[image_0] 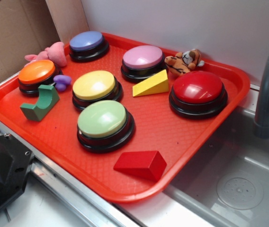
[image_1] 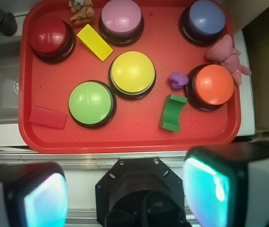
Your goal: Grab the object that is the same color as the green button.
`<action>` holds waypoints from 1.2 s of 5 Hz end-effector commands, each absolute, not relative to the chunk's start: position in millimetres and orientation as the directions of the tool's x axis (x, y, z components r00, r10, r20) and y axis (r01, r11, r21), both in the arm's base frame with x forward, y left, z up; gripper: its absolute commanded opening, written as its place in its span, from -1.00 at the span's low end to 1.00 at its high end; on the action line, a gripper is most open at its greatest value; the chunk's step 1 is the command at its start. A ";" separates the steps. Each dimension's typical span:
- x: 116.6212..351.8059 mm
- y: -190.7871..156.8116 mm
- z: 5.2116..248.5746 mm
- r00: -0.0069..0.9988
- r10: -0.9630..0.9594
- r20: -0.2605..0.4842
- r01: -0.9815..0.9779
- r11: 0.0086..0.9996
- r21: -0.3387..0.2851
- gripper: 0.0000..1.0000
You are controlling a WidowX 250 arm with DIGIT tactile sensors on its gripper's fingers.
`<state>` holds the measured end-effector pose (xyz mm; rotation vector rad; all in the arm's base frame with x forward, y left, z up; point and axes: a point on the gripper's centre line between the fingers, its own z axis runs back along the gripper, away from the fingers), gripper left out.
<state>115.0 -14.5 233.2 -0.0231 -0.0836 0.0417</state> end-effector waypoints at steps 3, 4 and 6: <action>119.8 59.2 111.5 0.939 0.335 0.082 -0.332 0.942 -0.042 1.00; 126.7 62.5 84.6 0.924 0.376 0.065 -0.372 0.926 -0.069 1.00; 135.9 66.2 38.6 0.913 0.407 0.026 -0.405 0.912 -0.064 1.00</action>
